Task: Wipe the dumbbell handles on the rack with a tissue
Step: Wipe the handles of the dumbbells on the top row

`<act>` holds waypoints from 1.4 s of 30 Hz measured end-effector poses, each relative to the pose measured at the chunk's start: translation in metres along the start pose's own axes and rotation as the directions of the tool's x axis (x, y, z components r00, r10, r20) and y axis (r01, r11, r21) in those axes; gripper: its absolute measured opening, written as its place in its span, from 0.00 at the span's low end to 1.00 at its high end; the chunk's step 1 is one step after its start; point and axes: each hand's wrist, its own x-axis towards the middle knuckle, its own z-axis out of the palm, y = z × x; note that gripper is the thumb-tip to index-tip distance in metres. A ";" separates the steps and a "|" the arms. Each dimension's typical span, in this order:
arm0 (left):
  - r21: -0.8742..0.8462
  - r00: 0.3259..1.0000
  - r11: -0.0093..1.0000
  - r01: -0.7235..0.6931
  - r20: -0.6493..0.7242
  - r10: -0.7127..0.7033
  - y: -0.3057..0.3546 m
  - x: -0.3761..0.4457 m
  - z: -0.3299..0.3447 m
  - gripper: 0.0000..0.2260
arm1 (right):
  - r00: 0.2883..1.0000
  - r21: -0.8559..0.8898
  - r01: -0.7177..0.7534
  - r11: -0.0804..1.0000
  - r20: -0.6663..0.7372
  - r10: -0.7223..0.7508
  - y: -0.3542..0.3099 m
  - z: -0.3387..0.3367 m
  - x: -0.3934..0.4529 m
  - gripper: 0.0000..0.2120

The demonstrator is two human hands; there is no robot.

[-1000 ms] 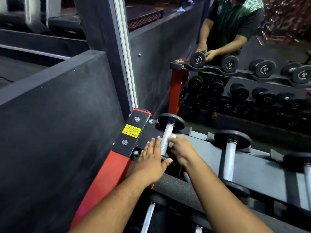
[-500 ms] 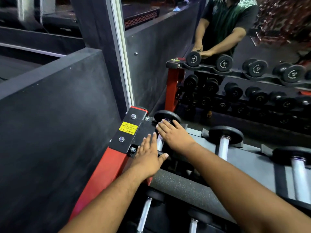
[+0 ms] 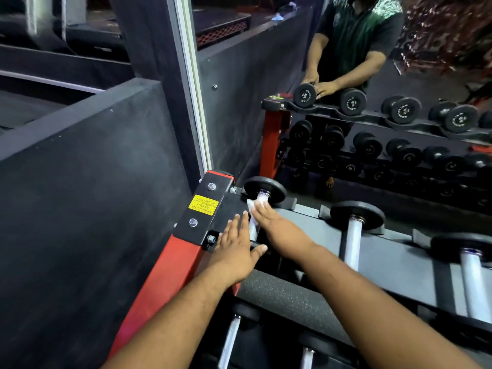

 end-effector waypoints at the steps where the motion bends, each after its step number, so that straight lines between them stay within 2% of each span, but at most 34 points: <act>1: -0.004 1.000 1.000 0.000 -0.002 0.000 0.000 0.000 0.000 0.40 | 1.000 0.073 0.025 0.997 0.003 -0.026 -0.001 0.004 -0.006 0.33; 3: -0.006 1.000 1.000 -0.001 -0.007 0.001 0.000 0.001 0.001 0.39 | 0.999 0.087 0.035 0.996 -0.003 -0.035 -0.003 0.012 -0.016 0.30; 5: 0.005 1.000 1.000 0.004 0.001 -0.004 0.002 0.001 0.001 0.39 | 0.997 0.100 -0.024 0.995 -0.074 0.032 -0.005 0.017 -0.013 0.31; 7: 0.018 1.000 1.000 0.013 0.014 -0.013 0.003 0.000 -0.001 0.39 | 0.974 0.299 -0.106 0.948 -0.162 0.160 -0.012 0.017 0.002 0.30; 9: 0.023 1.000 1.000 0.018 0.021 -0.018 0.004 -0.001 -0.003 0.39 | 0.919 0.586 -0.165 0.794 -0.200 0.339 -0.016 0.016 0.011 0.26; 10: 0.024 1.000 1.000 0.020 0.021 -0.021 0.004 -0.001 -0.003 0.39 | 0.887 0.723 -0.175 0.668 -0.179 0.426 -0.020 0.019 0.011 0.24; 12: 0.020 0.999 1.000 0.023 0.022 -0.023 0.003 0.000 -0.001 0.39 | 0.849 0.892 -0.158 0.424 -0.096 0.519 -0.027 0.026 0.002 0.21; 13: 0.021 1.000 1.000 0.022 0.016 -0.022 0.002 0.000 0.000 0.39 | 0.841 0.926 -0.157 0.344 -0.057 0.538 -0.030 0.032 -0.004 0.20; 15: 0.023 1.000 0.999 0.023 0.010 -0.024 0.001 0.002 0.002 0.39 | 0.846 0.964 -0.146 0.220 0.006 0.533 -0.033 0.040 -0.008 0.20; 18: 0.040 1.000 0.999 0.020 0.017 -0.021 0.002 0.002 0.001 0.39 | 0.810 0.986 -0.119 0.117 0.028 0.586 -0.032 0.027 0.010 0.23; 21: 0.035 1.000 0.999 0.021 0.020 -0.022 0.004 0.000 -0.002 0.39 | 0.751 0.995 -0.071 -0.068 0.098 0.653 -0.034 0.007 0.033 0.10; 22: 0.031 0.999 0.999 0.023 0.021 -0.024 0.004 0.000 -0.002 0.39 | 0.745 0.991 -0.064 -0.118 0.126 0.655 -0.037 0.005 0.035 0.09; 23: 0.029 0.999 0.999 0.024 0.024 -0.025 0.004 -0.001 -0.003 0.39 | 0.751 0.988 -0.070 -0.138 0.143 0.645 -0.041 0.003 0.029 0.08; 25: 0.026 1.000 0.999 0.023 0.020 -0.024 0.003 -0.001 -0.001 0.39 | 0.779 0.968 -0.178 -0.178 0.249 0.575 -0.046 0.003 0.013 0.06; 26: 0.025 1.000 0.999 0.023 0.015 -0.023 0.002 0.000 0.000 0.39 | 0.795 0.951 -0.229 -0.210 0.307 0.524 -0.045 0.004 0.008 0.07; 28: 0.027 1.000 1.000 0.017 0.014 -0.017 0.002 0.001 0.000 0.39 | 0.780 0.912 -0.287 -0.292 0.400 0.481 -0.037 0.000 0.013 0.09; 31: 0.044 1.000 0.999 0.015 0.014 -0.016 0.002 0.001 0.001 0.39 | 0.736 0.882 -0.181 -0.434 0.414 0.535 -0.025 -0.007 0.039 0.14; 32: 0.046 1.000 0.999 0.017 0.013 -0.017 0.002 0.001 0.001 0.39 | 0.707 0.877 -0.178 -0.446 0.429 0.562 -0.024 -0.004 0.044 0.14; 34: 0.039 1.000 0.999 0.015 0.013 -0.015 0.000 0.001 0.001 0.39 | 0.731 0.883 -0.252 -0.396 0.442 0.521 -0.025 0.002 0.040 0.15; 36: 0.027 1.000 1.000 0.010 -0.001 -0.010 -0.001 0.002 0.003 0.39 | 0.778 0.880 -0.409 -0.241 0.474 0.413 -0.025 0.011 0.022 0.18; 38: 0.017 1.000 1.000 0.002 -0.016 -0.002 -0.003 0.003 0.005 0.39 | 0.814 0.888 -0.450 -0.093 0.450 0.367 -0.021 0.015 0.007 0.12; 39: 0.019 1.000 1.000 -0.004 -0.023 0.005 -0.003 0.004 0.006 0.39 | 0.822 0.906 -0.418 -0.063 0.407 0.399 -0.019 0.015 0.005 0.07; 41: 0.025 0.999 1.000 -0.013 -0.036 0.014 -0.004 0.004 0.008 0.40 | 0.801 0.946 -0.324 0.025 0.260 0.539 -0.017 0.010 0.009 0.09; 42: 0.022 0.999 1.000 -0.016 -0.040 0.017 -0.004 0.004 0.008 0.40 | 0.793 0.946 -0.283 0.160 0.137 0.594 -0.018 0.006 0.013 0.10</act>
